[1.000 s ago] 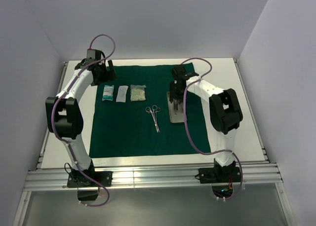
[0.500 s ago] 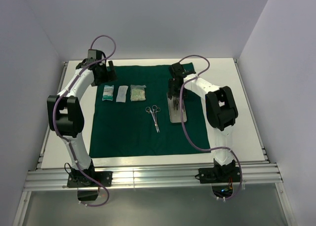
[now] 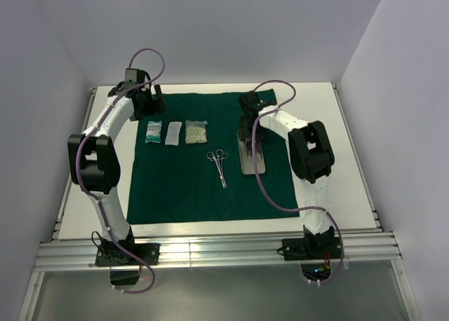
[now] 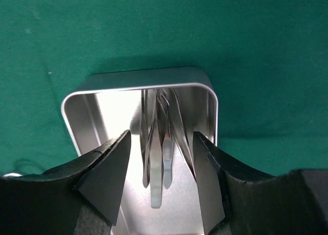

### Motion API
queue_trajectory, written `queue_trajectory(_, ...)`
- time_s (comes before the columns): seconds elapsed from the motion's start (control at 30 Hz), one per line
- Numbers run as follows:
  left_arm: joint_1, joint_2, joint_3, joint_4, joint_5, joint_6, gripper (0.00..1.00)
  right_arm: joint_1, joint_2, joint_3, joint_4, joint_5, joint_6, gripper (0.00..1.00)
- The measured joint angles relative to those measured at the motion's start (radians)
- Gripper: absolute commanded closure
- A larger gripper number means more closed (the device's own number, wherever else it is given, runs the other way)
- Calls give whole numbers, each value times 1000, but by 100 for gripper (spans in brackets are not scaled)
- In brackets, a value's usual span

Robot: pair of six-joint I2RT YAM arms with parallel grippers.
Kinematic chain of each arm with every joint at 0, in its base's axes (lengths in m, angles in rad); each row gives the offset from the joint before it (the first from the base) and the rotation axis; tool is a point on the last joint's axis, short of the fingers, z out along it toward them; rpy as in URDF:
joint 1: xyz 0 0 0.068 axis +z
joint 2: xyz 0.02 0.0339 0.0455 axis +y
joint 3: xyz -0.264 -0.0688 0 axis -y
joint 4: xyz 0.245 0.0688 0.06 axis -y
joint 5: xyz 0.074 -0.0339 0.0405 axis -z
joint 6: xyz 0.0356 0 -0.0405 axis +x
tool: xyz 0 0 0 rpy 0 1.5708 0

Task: Open and lay out the surgical kit

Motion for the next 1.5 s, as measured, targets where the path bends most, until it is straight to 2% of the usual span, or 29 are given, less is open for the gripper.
queue_trajectory(0.2, 0, 11, 21, -8, 0, 1, 3, 0, 18, 1, -3, 0, 2, 41)
queue_trajectory(0.27, 0, 12, 21, -13, 0, 1, 3, 0, 18, 1, -3, -1, 4, 44)
queue_trajectory(0.37, 0, 12, 21, -18, 0, 2, 3, 0, 18, 1, -5, -5, 8, 53)
queue_trajectory(0.7, 0, 13, 21, -18, 0, 3, 3, -1, 18, 1, -10, -21, 23, 93)
queue_trajectory(0.8, 0, 13, 21, -18, -1, 4, 4, -5, 17, 1, -10, -27, 23, 100)
queue_trajectory(1.5, 0, 32, 27, -26, 0, 4, 4, -17, -80, -26, -55, -80, 35, 100)
